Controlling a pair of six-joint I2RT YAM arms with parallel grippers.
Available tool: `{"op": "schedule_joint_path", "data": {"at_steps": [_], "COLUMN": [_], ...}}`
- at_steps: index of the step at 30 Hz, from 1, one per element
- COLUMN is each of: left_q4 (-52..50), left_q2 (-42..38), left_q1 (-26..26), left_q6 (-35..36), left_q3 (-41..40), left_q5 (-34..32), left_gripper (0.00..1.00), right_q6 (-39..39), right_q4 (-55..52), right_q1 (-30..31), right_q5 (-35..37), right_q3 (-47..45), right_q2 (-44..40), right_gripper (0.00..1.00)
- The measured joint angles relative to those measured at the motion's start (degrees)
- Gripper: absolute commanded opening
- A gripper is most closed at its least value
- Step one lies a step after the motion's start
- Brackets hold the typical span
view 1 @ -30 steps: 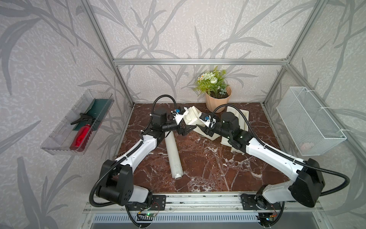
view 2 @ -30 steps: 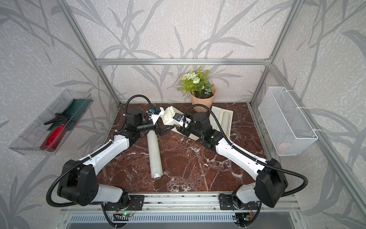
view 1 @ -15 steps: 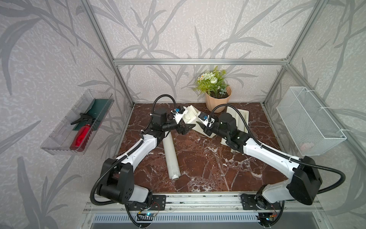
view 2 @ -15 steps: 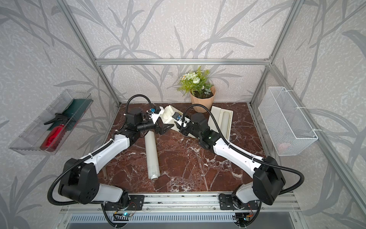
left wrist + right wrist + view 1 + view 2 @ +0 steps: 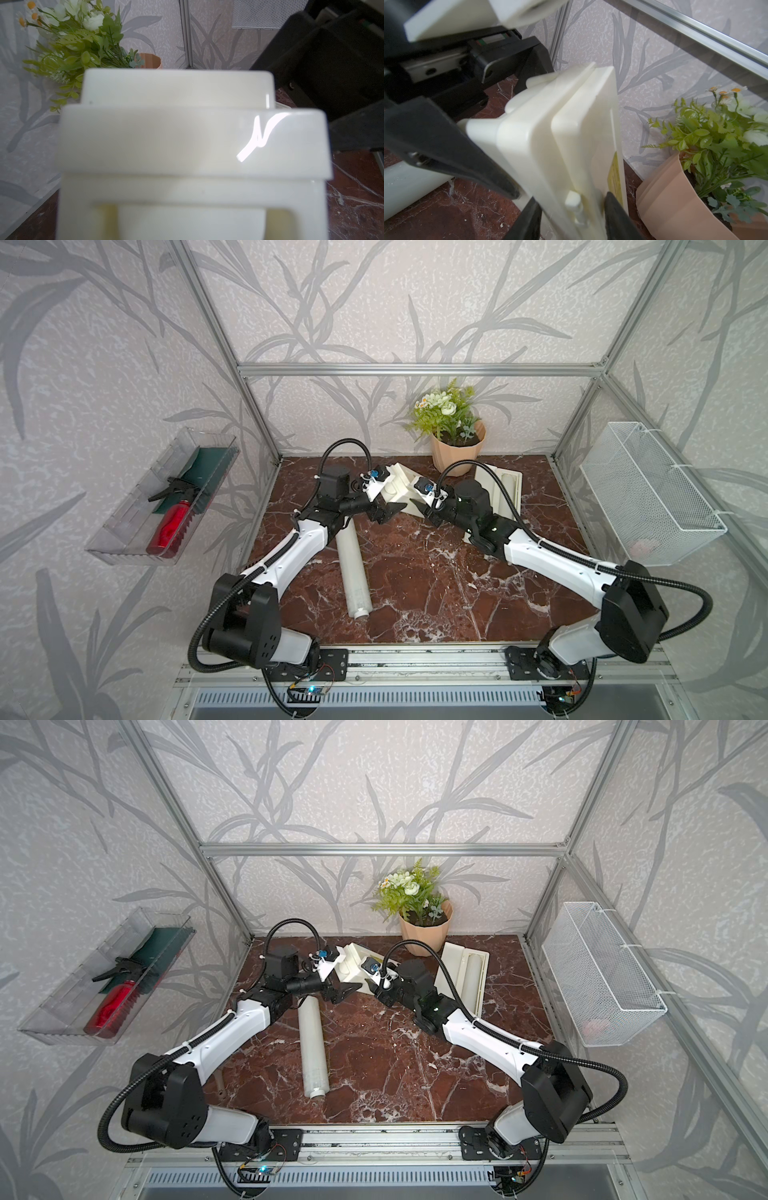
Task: Put plastic wrap rolls into dispensers
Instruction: Open the lid of the plastic wrap cutting box.
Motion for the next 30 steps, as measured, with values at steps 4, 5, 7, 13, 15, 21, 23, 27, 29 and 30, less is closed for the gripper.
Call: {"op": "schedule_joint_path", "data": {"at_steps": [4,5,7,13,15,21,23,27,29,30], "left_q4": [-1.38,-1.73,-2.36,-4.46,-4.96,-5.88,-6.75,-7.39,-7.50,-7.48], "left_q2": [-0.07,-0.11,-0.17,-1.11,-1.53,-2.19,-2.36,-2.36,-2.36,-2.36], "left_q1": [0.00,0.00,-0.02,-0.26,-0.39,-0.50,-0.48,-1.16,-1.16,-1.16], "left_q6": [0.48,0.63,1.03,2.58,3.08,4.48,6.91,9.62,10.01,10.08], "left_q3": [0.76,0.85,1.07,1.49,1.49,1.49,1.31,1.29,1.29,1.29], "left_q5": [-0.57,-0.63,-0.81,-1.84,-2.25,-2.82,-2.95,-2.97,-2.89,-2.84], "left_gripper": [0.00,0.00,0.00,0.00,0.00,0.00,0.00,0.00,0.00,0.00], "right_q6": [-0.74,-0.72,-0.61,0.59,1.25,3.34,5.99,8.59,8.46,8.09], "right_q4": [0.04,0.04,0.09,0.35,0.59,2.97,3.63,4.00,3.82,3.72], "right_q1": [-0.83,-1.09,-1.68,-3.54,-3.93,-4.52,-5.33,-6.60,-6.67,-6.62], "right_q5": [-0.85,-1.46,-2.95,-7.61,-8.70,-9.97,-10.27,-10.97,-11.52,-11.93], "right_q3": [0.17,0.17,0.17,0.17,0.02,-1.31,-1.75,-2.29,-2.29,-2.29], "right_q2": [0.00,0.00,0.00,0.00,0.00,-0.13,-0.48,-0.57,-0.66,-0.66], "right_gripper": [0.36,0.34,0.33,0.32,0.32,0.32,0.32,0.32,0.32,0.34]}}
